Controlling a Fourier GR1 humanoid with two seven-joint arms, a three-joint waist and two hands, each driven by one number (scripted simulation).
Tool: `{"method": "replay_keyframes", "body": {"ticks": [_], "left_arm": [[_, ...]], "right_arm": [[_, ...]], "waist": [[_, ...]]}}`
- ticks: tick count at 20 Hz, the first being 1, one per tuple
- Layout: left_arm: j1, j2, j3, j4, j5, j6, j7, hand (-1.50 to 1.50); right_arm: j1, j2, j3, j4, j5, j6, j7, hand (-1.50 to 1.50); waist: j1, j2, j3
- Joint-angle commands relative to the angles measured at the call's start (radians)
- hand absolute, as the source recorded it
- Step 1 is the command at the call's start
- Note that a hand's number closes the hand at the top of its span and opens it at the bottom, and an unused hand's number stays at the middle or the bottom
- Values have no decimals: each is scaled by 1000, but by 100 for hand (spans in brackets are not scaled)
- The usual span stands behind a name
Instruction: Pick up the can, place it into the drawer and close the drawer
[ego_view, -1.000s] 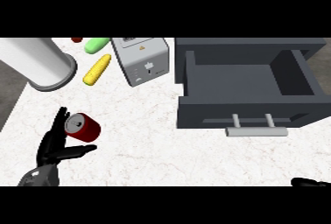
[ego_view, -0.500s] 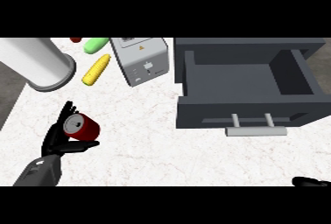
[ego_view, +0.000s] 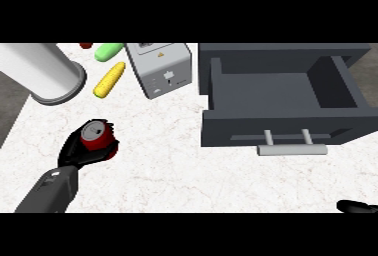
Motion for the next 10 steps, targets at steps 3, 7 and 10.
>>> {"method": "replay_keyframes", "body": {"ticks": [3, 7, 10], "left_arm": [[-3, -26, -13, 29, -7, -28, -89, 150], [-87, -122, 2, 6, 18, 119, -14, 150], [-173, -179, 20, 3, 32, 246, 33, 150]], "right_arm": [[15, -9, -33, -43, -23, 2, 24, -150], [-15, 5, 21, 5, 57, -11, -2, -150], [-9, 28, 35, 43, 70, -10, -42, -150]], "waist": [[-2, 0, 0], [2, -1, 0], [-2, 1, 0]]}}
